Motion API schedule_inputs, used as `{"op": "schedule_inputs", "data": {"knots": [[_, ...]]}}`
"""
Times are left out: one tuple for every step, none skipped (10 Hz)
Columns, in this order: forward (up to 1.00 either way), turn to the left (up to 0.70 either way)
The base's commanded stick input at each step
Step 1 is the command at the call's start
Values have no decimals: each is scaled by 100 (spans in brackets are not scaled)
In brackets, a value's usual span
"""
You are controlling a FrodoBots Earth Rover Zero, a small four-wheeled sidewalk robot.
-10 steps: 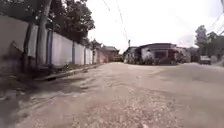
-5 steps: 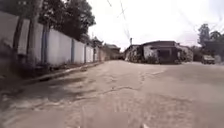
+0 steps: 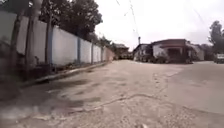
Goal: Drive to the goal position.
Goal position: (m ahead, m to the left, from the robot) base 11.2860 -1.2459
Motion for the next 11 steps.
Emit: {"op": "schedule_inputs", "data": {"knots": [[100,0],[100,0],[100,0],[100,0],[100,0],[100,0],[100,0],[100,0],[100,0],[100,0],[100,0]]}}
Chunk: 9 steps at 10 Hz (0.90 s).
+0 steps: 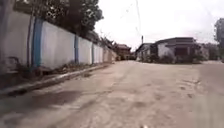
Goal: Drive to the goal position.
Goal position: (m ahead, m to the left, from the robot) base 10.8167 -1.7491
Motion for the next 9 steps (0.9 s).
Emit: {"op": "schedule_inputs", "data": {"knots": [[100,0],[100,0],[100,0],[100,0],[100,0],[100,0],[100,0],[100,0],[100,0]]}}
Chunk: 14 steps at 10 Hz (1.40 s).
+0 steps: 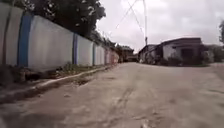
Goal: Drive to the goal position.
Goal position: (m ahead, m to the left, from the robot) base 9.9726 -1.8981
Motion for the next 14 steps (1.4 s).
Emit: {"op": "schedule_inputs", "data": {"knots": [[100,0],[100,0],[100,0],[100,0],[100,0],[100,0],[100,-1],[100,-12],[100,-32],[100,-39],[100,-36],[100,-24],[100,0],[100,0]]}}
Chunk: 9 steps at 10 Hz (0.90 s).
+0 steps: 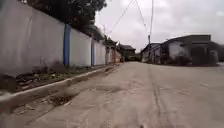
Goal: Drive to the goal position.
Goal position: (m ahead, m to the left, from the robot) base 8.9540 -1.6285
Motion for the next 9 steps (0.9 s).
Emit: {"op": "schedule_inputs", "data": {"knots": [[100,0],[100,0],[100,1],[100,3],[100,0],[100,0],[100,0],[100,0],[100,0]]}}
